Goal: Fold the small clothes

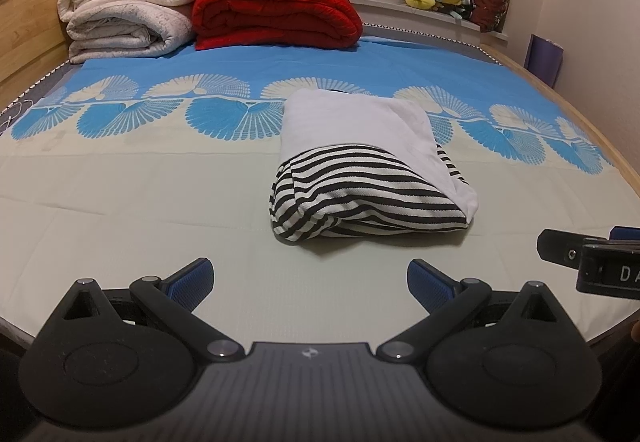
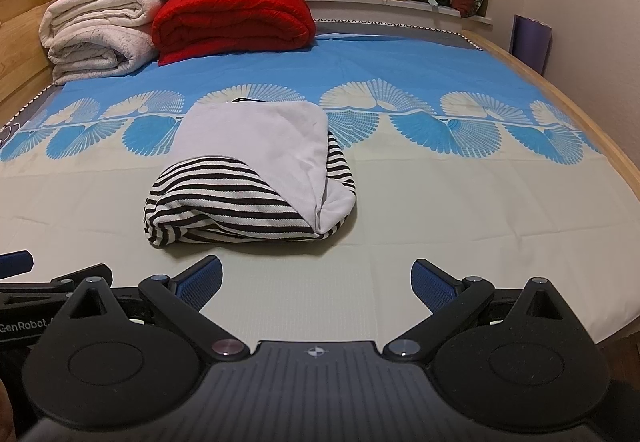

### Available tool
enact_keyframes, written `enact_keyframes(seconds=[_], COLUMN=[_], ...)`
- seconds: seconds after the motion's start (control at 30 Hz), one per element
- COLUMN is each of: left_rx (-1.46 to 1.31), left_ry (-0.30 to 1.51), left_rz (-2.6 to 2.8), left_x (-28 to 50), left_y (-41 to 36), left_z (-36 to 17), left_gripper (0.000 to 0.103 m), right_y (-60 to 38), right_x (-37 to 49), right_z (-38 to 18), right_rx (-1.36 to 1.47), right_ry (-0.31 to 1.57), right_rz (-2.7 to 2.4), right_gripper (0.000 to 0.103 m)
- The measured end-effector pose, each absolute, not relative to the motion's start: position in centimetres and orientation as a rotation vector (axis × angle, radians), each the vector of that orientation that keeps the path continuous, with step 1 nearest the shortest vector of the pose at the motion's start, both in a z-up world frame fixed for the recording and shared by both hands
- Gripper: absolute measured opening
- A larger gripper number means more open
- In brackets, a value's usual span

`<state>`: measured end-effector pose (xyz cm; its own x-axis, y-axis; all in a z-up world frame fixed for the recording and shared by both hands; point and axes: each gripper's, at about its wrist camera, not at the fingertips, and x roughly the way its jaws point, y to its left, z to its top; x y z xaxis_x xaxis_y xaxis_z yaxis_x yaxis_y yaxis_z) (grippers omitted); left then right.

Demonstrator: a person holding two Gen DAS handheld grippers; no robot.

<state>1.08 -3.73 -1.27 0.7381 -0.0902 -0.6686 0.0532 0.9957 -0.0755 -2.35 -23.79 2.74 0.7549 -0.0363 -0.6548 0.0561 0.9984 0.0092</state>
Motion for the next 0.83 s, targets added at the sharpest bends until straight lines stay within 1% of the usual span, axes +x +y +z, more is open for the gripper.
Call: enact_keyframes(seconds=[0.83], left_rx=[-0.049], left_ry=[0.729], left_rz=[-0.087], left_x=[1.04], left_y=[-3.41], left_z=[-1.16], left_gripper=[0.103], right_y=[-23.85], right_x=[-2.31], right_z=[2.71], right_rx=[0.029], right_ry=[0.714], right_rz=[-0.049], right_gripper=[0.1])
